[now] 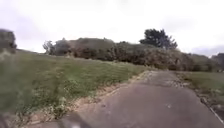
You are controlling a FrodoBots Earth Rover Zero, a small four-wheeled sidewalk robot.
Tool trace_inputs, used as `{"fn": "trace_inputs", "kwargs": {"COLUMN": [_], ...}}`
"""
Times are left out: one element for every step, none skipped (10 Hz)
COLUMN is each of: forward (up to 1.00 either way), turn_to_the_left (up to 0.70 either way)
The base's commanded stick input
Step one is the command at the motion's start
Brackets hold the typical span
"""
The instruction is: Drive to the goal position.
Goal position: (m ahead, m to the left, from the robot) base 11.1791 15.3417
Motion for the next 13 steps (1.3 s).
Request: {"fn": "trace_inputs", "kwargs": {"forward": [0.00, 0.00, 0.00, 0.70, 0.70, 0.70, 0.70, 0.70, 0.70, 0.70, 0.70, 0.70, 0.70], "turn_to_the_left": [0.00, 0.00, 0.00, 0.00, 0.00, 0.00, 0.00, 0.00, 0.00, -0.03, -0.10, -0.14, -0.14]}}
